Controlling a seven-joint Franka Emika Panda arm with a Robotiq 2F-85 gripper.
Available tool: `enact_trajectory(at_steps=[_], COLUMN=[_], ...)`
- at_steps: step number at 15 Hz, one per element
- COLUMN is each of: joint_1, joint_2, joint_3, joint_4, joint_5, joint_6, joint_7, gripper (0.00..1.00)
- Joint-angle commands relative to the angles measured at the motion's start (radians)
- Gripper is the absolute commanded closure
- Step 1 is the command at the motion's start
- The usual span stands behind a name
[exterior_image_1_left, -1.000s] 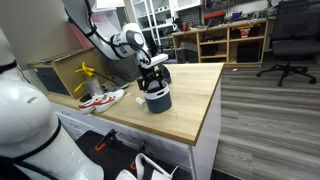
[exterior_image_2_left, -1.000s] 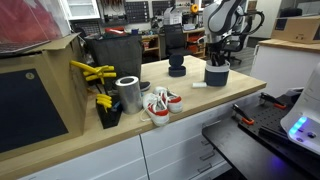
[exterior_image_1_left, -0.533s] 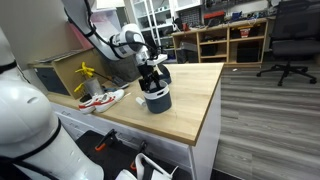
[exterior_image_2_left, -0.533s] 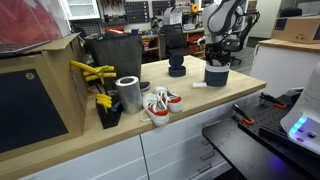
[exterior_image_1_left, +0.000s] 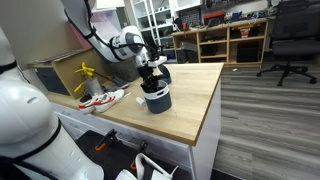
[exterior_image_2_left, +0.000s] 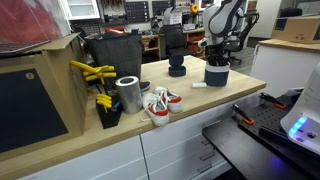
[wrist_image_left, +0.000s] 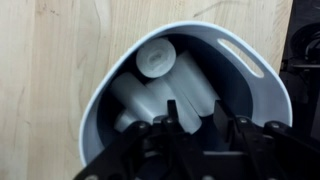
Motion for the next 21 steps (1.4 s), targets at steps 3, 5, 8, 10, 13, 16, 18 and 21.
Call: enact_trajectory(at_steps=[3,5,8,10,13,16,18,21], joint_1=[-0.011,-0.012,-0.005,-0.003,0.003,-0.005,-0.009,-0.012], joint_2=[0.006,0.025,0.054,0.063,0.071,0.082,0.086,0.092], joint_3=[-0.002,-0.003,-0.015,-0.026,-0.045,-0.043,-0.035,-0.021], joint_4=[-0.039,-0.042,-0.013,0.002,0.015,0.022,0.022,0.03], joint_5=[0.103,0.146,0.159,0.146,0.116,0.069,0.068,0.075], joint_6=[0.146,0.213,0.205,0.188,0.171,0.145,0.135,0.107], joint_7=[0.085,0.146,0.308,0.421,0.598,0.609,0.598,0.555], gripper=[0.99,1.0,1.0,1.0,1.0,0.74,0.66,0.44])
